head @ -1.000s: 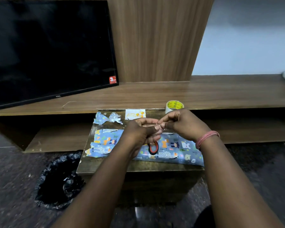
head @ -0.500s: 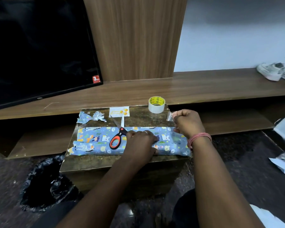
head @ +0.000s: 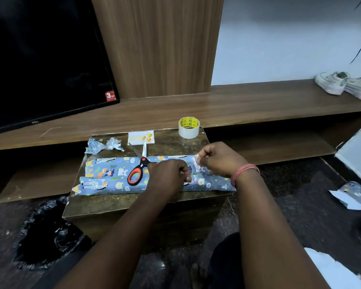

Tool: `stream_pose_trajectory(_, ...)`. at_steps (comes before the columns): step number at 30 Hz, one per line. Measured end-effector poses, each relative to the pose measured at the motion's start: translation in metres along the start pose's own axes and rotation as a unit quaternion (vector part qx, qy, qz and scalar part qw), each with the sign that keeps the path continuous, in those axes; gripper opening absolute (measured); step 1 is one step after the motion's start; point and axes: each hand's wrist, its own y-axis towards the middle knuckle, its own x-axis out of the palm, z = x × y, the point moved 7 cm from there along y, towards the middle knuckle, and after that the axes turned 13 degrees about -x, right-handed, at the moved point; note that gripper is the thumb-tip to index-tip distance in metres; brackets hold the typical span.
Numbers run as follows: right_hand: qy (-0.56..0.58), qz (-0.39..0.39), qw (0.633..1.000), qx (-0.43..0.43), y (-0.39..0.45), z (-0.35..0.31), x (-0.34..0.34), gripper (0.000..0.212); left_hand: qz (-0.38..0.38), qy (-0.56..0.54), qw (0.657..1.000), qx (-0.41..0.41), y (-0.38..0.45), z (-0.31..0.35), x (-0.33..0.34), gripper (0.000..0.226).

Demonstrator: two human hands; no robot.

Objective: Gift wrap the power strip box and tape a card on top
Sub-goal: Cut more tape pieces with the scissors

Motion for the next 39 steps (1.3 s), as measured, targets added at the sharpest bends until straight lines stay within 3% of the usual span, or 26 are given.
stream_pose_trajectory(4, -0.067, -0.058, 0.996, -0.026, -0.008, -0.004, 0.005, 0.007, 0.006, 0.002, 1.0, -0.008, 0.002, 0.002, 0.0, 0.011)
stream_pose_trajectory(19, -0.283, -0.104, 0.953, -0.006, -0.003, -0.018, 0.018, 0.02, 0.015, -0.01, 1.0, -0.009, 0.004, 0.0, 0.0, 0.018)
stream_pose_trajectory(39, -0.381, -0.098, 0.919, 0.007, -0.02, -0.046, 0.021, 0.03, 0.004, -0.014, 0.999, -0.029, 0.009, -0.001, 0.001, 0.017)
